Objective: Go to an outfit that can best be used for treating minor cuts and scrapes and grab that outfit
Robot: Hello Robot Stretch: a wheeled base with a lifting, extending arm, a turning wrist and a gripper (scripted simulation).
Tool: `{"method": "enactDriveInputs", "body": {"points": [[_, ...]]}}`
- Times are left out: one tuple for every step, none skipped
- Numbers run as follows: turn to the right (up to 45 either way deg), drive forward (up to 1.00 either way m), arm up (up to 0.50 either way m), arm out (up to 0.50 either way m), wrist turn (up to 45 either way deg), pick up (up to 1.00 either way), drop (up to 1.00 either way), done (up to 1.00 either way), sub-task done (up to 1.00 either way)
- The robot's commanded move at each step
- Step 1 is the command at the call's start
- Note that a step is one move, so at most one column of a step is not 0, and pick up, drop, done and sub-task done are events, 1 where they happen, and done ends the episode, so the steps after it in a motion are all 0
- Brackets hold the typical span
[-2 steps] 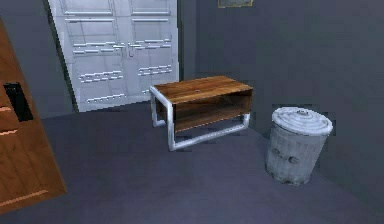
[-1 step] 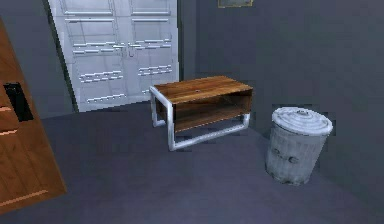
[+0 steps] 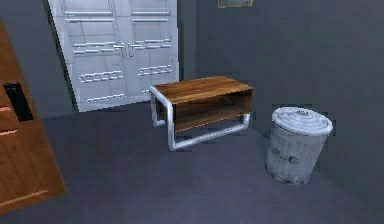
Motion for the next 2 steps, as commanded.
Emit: {"method": "enactDriveInputs", "body": {"points": [[0.0, 0.00, 0.10, 0.00, 0.0, 0.00, 0.00, 0.00, 0.00], [0.0, 0.00, 0.00, 0.00, 0.0, 0.00, 0.00, 1.00, 0.00]]}}
